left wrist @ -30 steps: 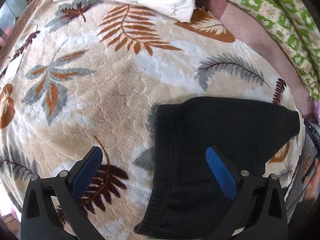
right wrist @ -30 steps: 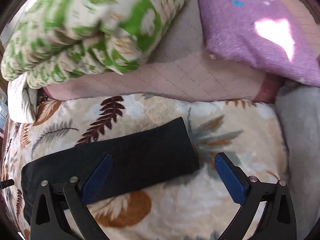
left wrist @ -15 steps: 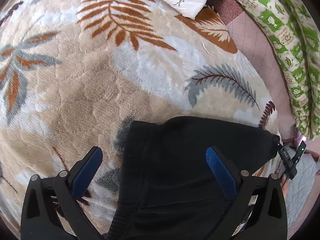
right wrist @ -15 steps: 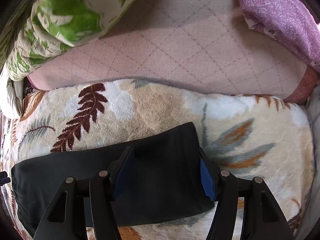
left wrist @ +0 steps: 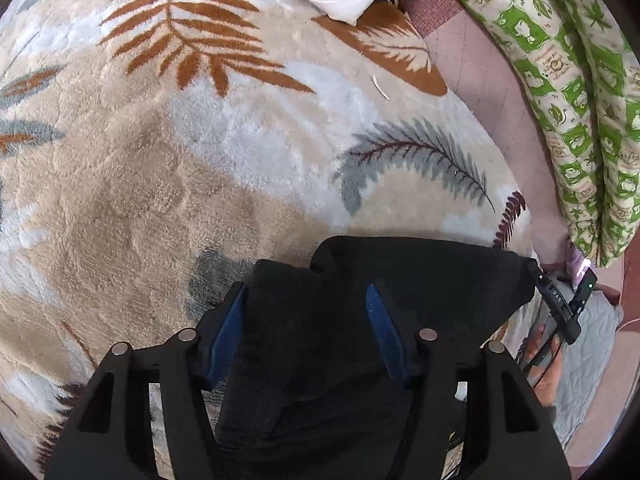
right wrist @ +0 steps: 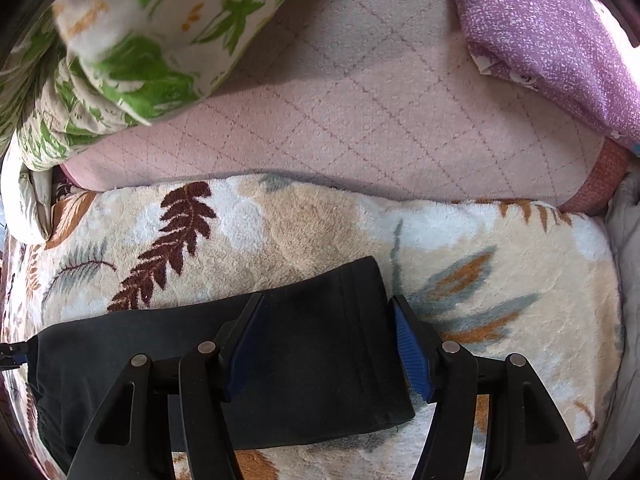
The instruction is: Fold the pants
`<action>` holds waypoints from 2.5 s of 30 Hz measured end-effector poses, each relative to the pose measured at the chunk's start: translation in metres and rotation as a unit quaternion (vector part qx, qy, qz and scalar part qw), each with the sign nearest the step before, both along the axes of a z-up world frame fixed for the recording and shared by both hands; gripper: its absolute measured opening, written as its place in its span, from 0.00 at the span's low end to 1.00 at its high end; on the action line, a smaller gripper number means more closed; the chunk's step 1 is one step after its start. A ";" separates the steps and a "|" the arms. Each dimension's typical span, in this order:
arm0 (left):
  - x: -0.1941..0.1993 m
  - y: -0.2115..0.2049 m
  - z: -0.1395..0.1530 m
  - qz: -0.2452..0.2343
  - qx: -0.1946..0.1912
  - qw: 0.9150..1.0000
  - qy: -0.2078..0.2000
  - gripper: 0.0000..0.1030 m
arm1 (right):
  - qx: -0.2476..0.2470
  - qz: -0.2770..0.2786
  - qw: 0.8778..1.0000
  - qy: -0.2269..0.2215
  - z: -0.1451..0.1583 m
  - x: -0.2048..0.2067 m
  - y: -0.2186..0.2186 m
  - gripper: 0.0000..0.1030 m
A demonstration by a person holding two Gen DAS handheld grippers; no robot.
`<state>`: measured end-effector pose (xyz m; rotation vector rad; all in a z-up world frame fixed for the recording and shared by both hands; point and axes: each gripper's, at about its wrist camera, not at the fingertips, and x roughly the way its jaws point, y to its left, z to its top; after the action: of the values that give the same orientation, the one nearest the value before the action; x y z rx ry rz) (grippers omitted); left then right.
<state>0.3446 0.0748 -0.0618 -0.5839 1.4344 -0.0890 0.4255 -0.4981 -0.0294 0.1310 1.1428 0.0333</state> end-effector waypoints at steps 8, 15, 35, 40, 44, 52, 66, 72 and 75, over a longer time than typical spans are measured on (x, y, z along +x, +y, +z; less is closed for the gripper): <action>0.002 -0.003 0.005 -0.015 0.031 0.999 -0.019 0.58 | 0.005 0.003 1.000 0.008 -0.003 0.017 0.003 0.59; 0.007 -0.008 0.005 -0.007 0.064 0.998 -0.021 0.31 | -0.014 0.023 0.999 0.024 -0.001 0.016 0.011 0.05; -0.051 0.003 0.078 0.022 0.054 0.994 -0.094 0.28 | 0.002 -0.006 0.998 -0.058 0.089 -0.122 0.008 0.05; -0.070 0.001 0.088 0.030 0.049 0.994 -0.093 0.28 | 0.014 -0.014 0.997 -0.068 0.100 -0.163 0.001 0.05; -0.090 -0.003 0.095 0.029 0.046 0.993 -0.102 0.28 | 0.020 -0.015 0.997 -0.068 0.097 -0.194 -0.002 0.05; -0.140 -0.011 0.096 0.017 0.033 0.993 -0.114 0.28 | 0.050 -0.013 0.996 -0.066 0.075 -0.254 -0.009 0.05; -0.216 0.009 0.048 0.014 0.029 0.996 -0.083 0.28 | 0.133 -0.030 0.988 -0.067 0.021 -0.361 -0.012 0.05; -0.227 0.019 0.034 0.009 0.033 0.997 -0.073 0.28 | 0.148 -0.058 0.985 -0.064 0.007 -0.381 -0.021 0.06; -0.229 0.020 0.026 0.000 0.039 0.997 -0.062 0.28 | 0.153 -0.071 0.984 -0.064 0.002 -0.388 -0.026 0.06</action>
<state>0.1160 0.0948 -0.0358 -0.5057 1.3116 -0.0671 0.0375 -0.5244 -0.0272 0.4779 0.9913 0.0901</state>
